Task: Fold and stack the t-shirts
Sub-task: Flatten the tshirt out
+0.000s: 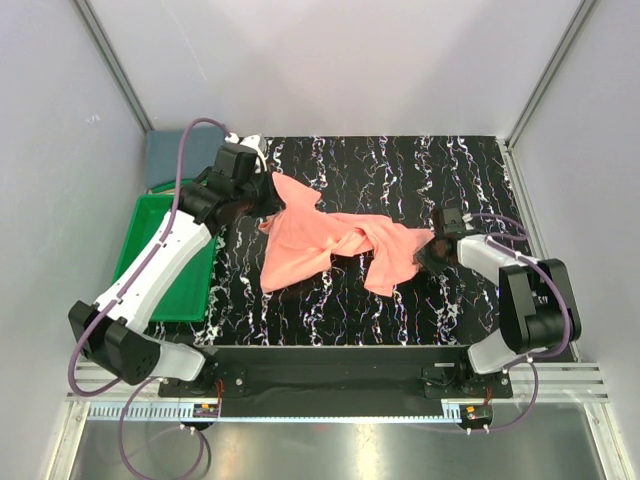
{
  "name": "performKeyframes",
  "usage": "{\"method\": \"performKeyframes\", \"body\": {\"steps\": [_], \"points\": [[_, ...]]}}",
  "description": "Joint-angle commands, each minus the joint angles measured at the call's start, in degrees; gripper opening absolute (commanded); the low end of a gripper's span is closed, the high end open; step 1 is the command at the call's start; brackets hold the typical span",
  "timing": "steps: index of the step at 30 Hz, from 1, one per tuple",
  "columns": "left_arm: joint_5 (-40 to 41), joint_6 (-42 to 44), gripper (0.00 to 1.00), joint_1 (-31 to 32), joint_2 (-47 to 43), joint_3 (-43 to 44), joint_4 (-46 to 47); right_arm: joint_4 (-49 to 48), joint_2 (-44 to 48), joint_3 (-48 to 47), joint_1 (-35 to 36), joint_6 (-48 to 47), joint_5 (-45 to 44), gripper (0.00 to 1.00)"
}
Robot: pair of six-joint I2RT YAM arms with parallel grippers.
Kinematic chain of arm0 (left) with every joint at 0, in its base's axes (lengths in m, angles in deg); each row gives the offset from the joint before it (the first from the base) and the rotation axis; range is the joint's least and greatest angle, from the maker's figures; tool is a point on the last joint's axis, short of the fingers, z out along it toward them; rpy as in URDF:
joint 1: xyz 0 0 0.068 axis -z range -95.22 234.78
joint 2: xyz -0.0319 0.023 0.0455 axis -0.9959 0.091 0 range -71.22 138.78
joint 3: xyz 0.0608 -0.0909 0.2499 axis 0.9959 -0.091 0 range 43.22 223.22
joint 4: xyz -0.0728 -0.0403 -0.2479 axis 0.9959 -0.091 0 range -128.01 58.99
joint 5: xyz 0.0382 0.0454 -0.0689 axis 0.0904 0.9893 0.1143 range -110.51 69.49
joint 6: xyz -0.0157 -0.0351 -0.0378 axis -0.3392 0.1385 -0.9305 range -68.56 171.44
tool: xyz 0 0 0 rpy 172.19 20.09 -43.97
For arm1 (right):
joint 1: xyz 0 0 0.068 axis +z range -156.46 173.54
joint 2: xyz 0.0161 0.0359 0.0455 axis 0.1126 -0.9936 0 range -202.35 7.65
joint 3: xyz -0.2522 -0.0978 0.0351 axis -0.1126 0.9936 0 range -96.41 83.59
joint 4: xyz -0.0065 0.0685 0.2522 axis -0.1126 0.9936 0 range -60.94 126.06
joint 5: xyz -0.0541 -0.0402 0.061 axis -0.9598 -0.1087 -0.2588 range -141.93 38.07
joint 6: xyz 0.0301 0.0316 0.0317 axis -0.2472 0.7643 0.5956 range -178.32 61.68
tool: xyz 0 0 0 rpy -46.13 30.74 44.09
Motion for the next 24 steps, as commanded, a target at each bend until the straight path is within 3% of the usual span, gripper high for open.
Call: {"method": "performKeyframes", "body": {"steps": [1, 2, 3, 10, 14, 24], "points": [[1.58, 1.54, 0.00, -0.77, 1.39, 2.95, 1.45, -1.37, -3.98, -3.11, 0.19, -1.90, -6.87, 0.30], [1.32, 1.63, 0.00, -1.29, 1.83, 2.95, 1.45, -1.11, -5.55, -3.82, -0.16, -2.61, -7.40, 0.08], [0.88, 1.71, 0.00, -1.56, 2.70, 2.77, 1.45, -1.19, -6.09, -4.43, -1.46, -3.31, -7.58, 0.00], [5.00, 2.42, 0.00, -3.93, 3.50, 3.82, 0.31, 5.57, 3.12, -11.55, -11.47, -11.74, -9.60, 0.00], [8.25, 3.03, 0.00, -4.20, 2.27, 5.14, -0.74, 9.53, 10.51, -15.86, -12.11, -15.97, -15.22, 0.00], [10.81, 3.82, 0.00, -4.72, 0.52, 3.12, -2.41, 15.68, 14.38, -22.89, -14.40, -18.70, -17.96, 0.00]]}}
